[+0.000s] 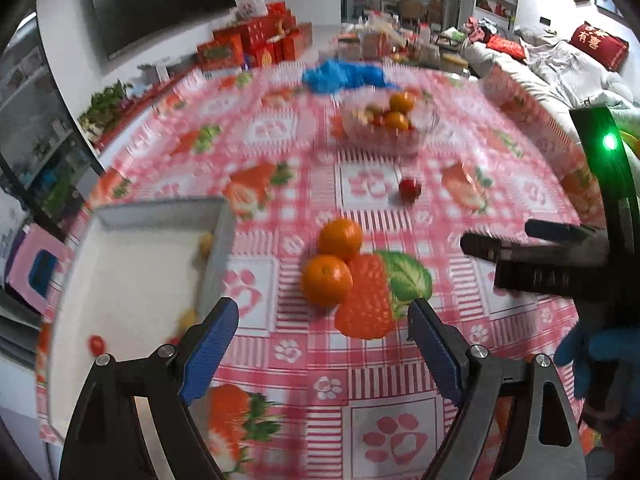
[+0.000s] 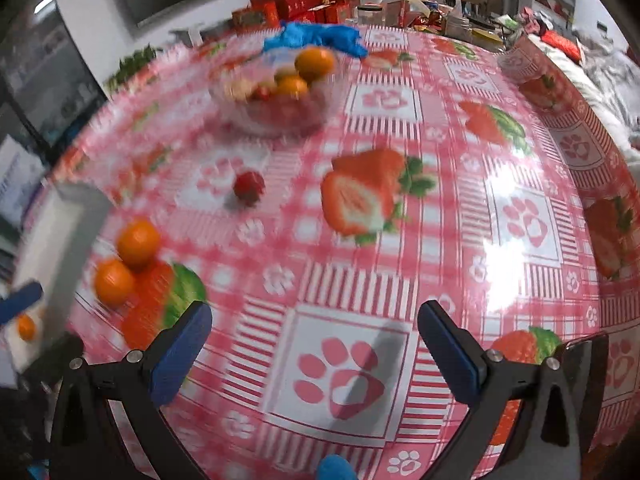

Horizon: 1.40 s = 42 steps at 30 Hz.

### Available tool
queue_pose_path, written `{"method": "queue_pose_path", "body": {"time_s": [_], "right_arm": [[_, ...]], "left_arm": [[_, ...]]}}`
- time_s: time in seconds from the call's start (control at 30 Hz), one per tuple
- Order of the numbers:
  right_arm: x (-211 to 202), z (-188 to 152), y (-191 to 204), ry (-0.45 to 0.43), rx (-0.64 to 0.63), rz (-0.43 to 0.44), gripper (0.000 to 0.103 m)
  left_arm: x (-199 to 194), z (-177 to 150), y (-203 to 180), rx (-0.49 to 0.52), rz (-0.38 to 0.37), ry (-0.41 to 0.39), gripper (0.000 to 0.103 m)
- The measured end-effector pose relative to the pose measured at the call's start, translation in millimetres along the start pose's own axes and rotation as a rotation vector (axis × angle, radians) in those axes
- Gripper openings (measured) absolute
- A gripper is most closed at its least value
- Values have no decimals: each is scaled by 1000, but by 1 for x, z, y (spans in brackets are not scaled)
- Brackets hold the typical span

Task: Organize fruits
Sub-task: 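Grasp an orange with the left gripper while the right grasps the red cherry tomato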

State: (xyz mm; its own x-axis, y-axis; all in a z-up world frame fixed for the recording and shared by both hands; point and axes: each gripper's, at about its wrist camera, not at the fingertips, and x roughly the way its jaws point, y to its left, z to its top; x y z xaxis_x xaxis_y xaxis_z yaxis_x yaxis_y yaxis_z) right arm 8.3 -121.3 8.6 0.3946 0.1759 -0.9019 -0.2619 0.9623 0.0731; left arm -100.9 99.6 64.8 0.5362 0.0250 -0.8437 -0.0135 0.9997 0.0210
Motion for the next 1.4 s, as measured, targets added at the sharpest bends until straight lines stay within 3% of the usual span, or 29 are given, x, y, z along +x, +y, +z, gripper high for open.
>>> {"method": "queue_pose_path", "body": {"time_s": [0.23, 0.63, 0.87, 0.9, 0.97, 1.03, 1.17, 1.4], "right_arm": [[12, -8, 12, -24, -113, -66, 103], [21, 5, 13, -73, -99, -71, 103], [27, 17, 16, -54, -89, -81, 103], [27, 18, 17, -57, -87, -83, 103], [30, 22, 20, -71, -90, -86, 103], [32, 25, 25, -84, -100, -89, 103], [38, 37, 38, -105, -118, -100, 100], [49, 53, 59, -139, -113, -68, 86]], "left_arm": [[29, 2, -3, -16, 13, -1, 87], [60, 6, 2, -41, 4, 24, 87], [72, 8, 4, -67, 0, 49, 87], [74, 7, 4, -68, 3, 51, 79], [74, 8, 4, -68, 4, 45, 79], [73, 9, 4, -65, 4, 33, 66], [72, 11, 6, -57, -1, 28, 53], [72, 11, 5, -48, -7, 16, 51]]}}
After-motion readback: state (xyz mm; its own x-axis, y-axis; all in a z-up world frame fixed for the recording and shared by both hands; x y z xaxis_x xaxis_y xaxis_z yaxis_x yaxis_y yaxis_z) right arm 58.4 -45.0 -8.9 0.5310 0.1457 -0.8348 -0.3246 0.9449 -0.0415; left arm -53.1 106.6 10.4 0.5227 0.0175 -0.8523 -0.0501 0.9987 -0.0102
